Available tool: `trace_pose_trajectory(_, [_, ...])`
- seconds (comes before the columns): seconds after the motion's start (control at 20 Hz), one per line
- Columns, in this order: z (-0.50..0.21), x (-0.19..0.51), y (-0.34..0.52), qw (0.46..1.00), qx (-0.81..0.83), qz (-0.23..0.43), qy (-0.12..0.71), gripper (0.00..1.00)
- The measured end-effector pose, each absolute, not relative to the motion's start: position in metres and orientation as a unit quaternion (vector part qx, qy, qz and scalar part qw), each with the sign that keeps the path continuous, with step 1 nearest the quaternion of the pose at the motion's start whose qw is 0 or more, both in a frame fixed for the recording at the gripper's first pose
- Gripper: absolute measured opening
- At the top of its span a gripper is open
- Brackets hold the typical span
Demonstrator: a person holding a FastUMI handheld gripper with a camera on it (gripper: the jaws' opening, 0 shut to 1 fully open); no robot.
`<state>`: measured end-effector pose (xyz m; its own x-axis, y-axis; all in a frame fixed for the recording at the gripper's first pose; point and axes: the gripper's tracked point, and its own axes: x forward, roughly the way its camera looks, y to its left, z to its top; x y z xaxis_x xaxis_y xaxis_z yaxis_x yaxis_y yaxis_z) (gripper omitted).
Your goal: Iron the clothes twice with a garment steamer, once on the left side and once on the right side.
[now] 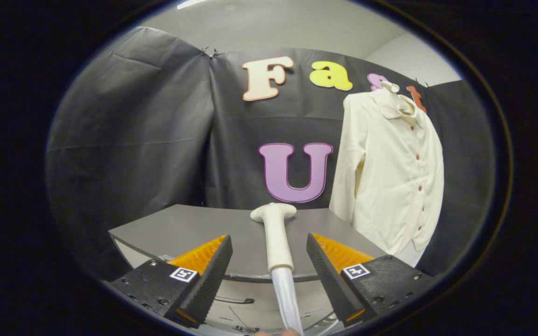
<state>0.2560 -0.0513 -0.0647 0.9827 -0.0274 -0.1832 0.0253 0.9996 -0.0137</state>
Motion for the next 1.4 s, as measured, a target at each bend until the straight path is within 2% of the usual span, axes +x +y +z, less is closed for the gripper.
trace_pose_trajectory(0.55, [-0.092, 0.323, -0.069, 0.990, -0.042, -0.035, 0.132, 0.97])
trace_pose_trajectory(0.65, [-0.101, 0.330, -0.070, 0.987, -0.044, -0.043, 0.151, 0.95])
trace_pose_trajectory(0.8, [-0.112, 0.335, -0.067, 0.982, -0.046, -0.046, 0.177, 0.81])
trace_pose_trajectory(0.9, [-0.124, 0.335, -0.067, 0.977, -0.052, -0.049, 0.199, 0.77])
trace_pose_trajectory(1.2, [-0.129, 0.335, -0.071, 0.977, -0.026, -0.054, 0.204, 0.43])
trace_pose_trajectory(1.4, [-0.121, 0.334, -0.068, 0.982, -0.009, -0.044, 0.181, 0.40])
